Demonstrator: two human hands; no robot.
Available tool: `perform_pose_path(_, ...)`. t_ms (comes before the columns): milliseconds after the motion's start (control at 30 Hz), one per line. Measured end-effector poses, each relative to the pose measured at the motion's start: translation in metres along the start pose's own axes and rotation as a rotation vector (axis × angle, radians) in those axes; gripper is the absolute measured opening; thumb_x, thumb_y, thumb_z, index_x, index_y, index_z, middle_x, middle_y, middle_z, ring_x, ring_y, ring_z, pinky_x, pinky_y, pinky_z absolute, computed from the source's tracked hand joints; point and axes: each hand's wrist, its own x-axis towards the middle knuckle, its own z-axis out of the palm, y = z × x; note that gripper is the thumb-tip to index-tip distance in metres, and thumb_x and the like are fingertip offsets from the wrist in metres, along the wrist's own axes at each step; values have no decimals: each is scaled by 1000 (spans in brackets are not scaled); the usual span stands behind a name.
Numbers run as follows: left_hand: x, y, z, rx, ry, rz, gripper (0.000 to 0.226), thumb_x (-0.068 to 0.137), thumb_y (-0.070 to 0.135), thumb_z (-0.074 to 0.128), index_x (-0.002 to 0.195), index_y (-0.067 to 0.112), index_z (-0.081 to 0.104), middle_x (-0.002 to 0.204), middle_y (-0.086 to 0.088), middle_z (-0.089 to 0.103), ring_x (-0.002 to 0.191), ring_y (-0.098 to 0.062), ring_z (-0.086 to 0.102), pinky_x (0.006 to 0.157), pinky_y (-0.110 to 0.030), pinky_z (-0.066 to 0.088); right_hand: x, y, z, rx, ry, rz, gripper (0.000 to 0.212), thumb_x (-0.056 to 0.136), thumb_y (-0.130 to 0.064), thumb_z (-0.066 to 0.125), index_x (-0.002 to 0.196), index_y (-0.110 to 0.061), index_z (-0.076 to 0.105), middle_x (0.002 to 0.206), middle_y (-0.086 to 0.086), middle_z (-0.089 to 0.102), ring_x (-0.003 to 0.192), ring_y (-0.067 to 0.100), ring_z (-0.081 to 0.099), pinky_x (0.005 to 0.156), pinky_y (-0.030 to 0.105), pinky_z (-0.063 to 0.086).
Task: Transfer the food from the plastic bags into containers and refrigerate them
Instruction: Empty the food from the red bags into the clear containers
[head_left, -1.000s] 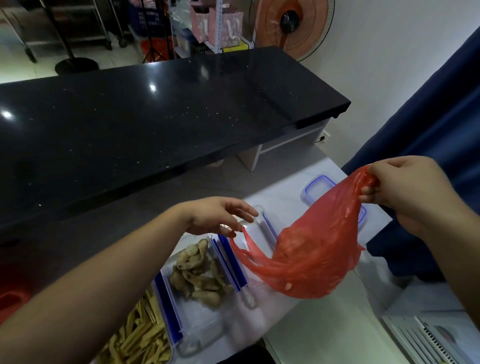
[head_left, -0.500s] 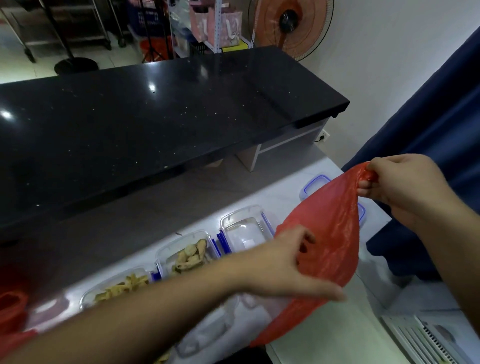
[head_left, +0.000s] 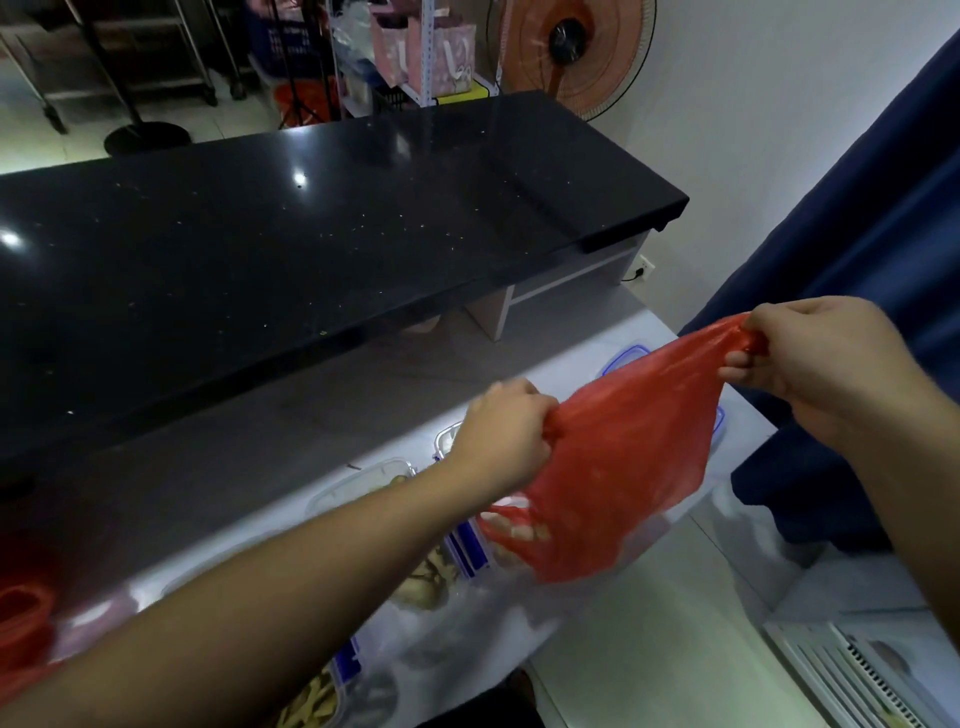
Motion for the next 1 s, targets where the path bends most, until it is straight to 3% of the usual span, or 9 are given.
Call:
perform_pose_path(200, 24, -18, 24, -12, 34, -67, 15, 96, 18, 57, 90, 16, 70, 94, -7, 62, 89, -32, 63, 65, -33, 38, -14, -3, 4, 42, -98, -11, 19, 96, 5, 47, 86, 9, 63, 70, 15, 48, 50, 19, 55, 52, 28, 61)
perform_pose_path(367, 19, -21, 51, -199, -179, -195, 16, 94, 13, 59, 82, 24, 59, 86, -1, 67, 88, -29, 65, 64, -31, 40, -31, -10, 29, 45, -217, 11, 18, 98, 5, 50, 94, 15, 64, 72, 18, 53, 44, 16, 60, 49, 28, 60)
perform_pose_path(500, -3, -30, 55, -895, -510, -202, 61, 80, 3, 64, 130, 37, 54, 103, 0, 65, 85, -19, 65, 67, -33, 56, -42, -14, 56, 77, -292, 47, 18, 99, 6, 48, 88, 5, 62, 69, 17, 52, 43, 16, 61, 57, 34, 64)
perform_pose_path(567, -12, -28, 53, -1044, -590, -164, 77, 83, 1, 71, 141, 44, 43, 110, 1, 64, 91, -16, 66, 69, -28, 56, -46, -12, 68, 114, -311, 64, 19, 98, 6, 46, 86, 3, 60, 70, 17, 52, 44, 17, 61, 53, 33, 63)
perform_pose_path(633, -17, -17, 48, -986, -480, -202, 65, 88, 16, 81, 140, 39, 50, 115, 8, 71, 100, -10, 71, 80, -26, 60, -47, -8, 77, 114, -329, 77, 19, 98, 5, 46, 87, 2, 61, 72, 18, 53, 48, 22, 61, 47, 30, 60)
perform_pose_path(733, -12, -5, 47, -730, -221, -261, 20, 103, 35, 63, 120, 25, 65, 94, 5, 70, 81, -13, 65, 71, -27, 53, -45, 3, 85, 93, -387, 98, 20, 98, 3, 49, 83, 3, 62, 67, 18, 56, 50, 23, 65, 48, 30, 60)
perform_pose_path(833, -11, -7, 49, -768, -174, -340, 21, 109, 34, 47, 106, 26, 66, 88, 2, 69, 75, -14, 59, 73, -33, 51, -34, 17, 82, 91, -432, 127, 21, 99, -3, 54, 80, 0, 64, 63, 12, 59, 55, 24, 67, 56, 36, 63)
perform_pose_path(933, -13, -18, 54, -808, -212, -395, 30, 108, 43, 43, 104, 26, 67, 109, -10, 76, 92, -24, 70, 91, -45, 58, -13, 40, 70, 117, -430, 125, 21, 100, -12, 53, 91, -3, 69, 77, 12, 66, 64, 26, 66, 56, 35, 57)
perform_pose_path(1000, -15, -22, 55, -861, -211, -418, 44, 103, 60, 43, 109, 26, 69, 111, -8, 77, 103, -29, 73, 96, -51, 59, 11, 74, 60, -126, -353, -11, 23, 98, -10, 50, 100, -12, 73, 94, 5, 71, 77, 23, 67, 66, 33, 53)
